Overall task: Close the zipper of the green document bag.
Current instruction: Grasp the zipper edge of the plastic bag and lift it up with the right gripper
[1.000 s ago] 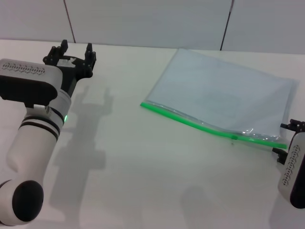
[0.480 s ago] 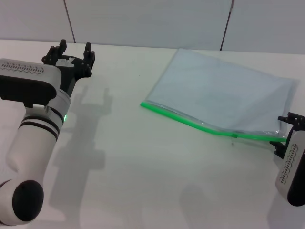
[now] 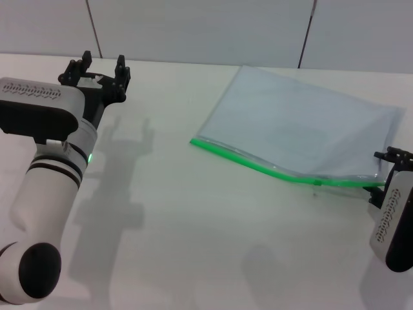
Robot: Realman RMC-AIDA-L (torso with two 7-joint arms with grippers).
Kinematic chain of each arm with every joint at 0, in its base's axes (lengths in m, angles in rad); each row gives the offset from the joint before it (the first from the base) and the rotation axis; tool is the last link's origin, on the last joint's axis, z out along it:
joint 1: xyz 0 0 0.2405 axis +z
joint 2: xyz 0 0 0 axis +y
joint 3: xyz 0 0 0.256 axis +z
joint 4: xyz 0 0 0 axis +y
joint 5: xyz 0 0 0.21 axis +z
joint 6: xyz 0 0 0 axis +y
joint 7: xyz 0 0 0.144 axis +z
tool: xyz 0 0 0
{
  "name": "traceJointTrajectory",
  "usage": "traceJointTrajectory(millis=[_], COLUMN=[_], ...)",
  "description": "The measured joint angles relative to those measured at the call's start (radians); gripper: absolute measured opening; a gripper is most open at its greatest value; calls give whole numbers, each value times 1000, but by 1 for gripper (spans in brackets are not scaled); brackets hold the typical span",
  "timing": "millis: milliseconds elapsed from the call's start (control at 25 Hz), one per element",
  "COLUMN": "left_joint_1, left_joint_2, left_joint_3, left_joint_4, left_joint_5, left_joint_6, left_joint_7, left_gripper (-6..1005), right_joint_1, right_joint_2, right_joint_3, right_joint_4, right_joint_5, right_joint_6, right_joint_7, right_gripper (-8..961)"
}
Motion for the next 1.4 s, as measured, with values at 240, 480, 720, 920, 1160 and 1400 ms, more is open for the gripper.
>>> traceJointTrajectory(millis=[240,480,720,920,1160,1400], left_joint_1=[3,2,1,0,-1,-2], left_joint_2=[2,0,-1,-1,-4,-7], left_joint_3=[0,0,0,0,0,0], left_joint_4=[-2,0,0,0,-1,2], left_joint_5=[-3,-3,-3,-4,-1,2], left_joint_6=[6,6,6,6,5,5], left_joint_7=[0,0,4,10,12,12], left_gripper=[621,622,622,622,622,622], right_joint_1=[21,18,15,15,30,47], right_joint_2=[-1,-1,0,0,1,2], right_joint_3=[-5,-6,-7,-7,-12,-19], right_joint_4=[31,38,45,45,78,116], right_joint_5=[0,0,0,0,0,0], right_joint_6=[12,42,69,72,109,161], right_joint_7=[-6,-7,-11,-12,-13,-13], right_gripper=[621,620,619,619,618,617])
